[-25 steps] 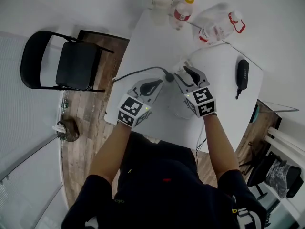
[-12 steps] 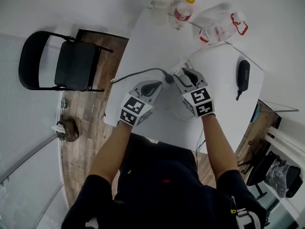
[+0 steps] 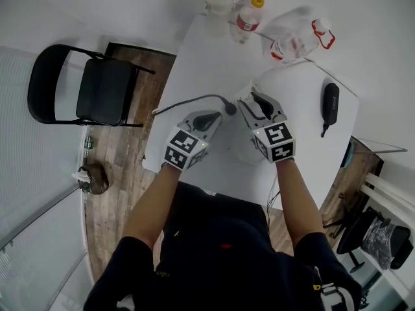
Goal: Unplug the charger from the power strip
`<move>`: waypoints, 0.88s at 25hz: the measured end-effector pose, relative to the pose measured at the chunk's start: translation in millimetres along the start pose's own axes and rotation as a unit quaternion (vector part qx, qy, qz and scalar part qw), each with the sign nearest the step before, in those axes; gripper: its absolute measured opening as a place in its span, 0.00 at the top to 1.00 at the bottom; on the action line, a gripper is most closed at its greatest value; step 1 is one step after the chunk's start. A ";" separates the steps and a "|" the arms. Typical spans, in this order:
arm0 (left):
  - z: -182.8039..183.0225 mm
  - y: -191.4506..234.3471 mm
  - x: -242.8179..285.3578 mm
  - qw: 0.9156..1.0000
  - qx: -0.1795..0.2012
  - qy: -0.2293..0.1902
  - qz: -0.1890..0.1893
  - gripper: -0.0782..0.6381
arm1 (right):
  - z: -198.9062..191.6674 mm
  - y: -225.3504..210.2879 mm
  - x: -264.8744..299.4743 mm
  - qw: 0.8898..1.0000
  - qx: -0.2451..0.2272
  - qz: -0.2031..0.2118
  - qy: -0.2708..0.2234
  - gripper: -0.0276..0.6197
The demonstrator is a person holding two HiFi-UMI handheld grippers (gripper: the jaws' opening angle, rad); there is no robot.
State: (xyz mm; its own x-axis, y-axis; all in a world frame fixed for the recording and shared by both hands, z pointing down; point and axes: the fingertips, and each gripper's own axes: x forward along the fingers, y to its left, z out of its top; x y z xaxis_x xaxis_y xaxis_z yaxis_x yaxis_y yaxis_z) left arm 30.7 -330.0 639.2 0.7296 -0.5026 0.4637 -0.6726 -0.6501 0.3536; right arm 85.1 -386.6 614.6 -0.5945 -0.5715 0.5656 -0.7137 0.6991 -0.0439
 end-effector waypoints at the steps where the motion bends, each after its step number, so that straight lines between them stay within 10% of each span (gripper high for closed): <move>1: 3.6 -0.8 -1.8 1.000 0.004 -0.004 0.001 0.86 | 5.6 -0.8 -3.9 1.000 0.001 -0.002 -0.005 0.71; 22: 196.0 -87.2 -175.9 0.972 0.097 -0.210 0.028 0.86 | 137.4 12.8 -202.2 0.967 0.083 -0.079 -0.227 0.71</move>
State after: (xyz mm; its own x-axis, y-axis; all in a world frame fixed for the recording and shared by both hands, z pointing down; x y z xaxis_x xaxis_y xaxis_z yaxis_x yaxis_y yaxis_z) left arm -14.7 -296.7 367.6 0.7067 -0.7017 0.0907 -0.7059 -0.6905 0.1579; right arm 145.4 -321.1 386.5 -0.5471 -0.8221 0.1574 -0.8365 0.5301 -0.1388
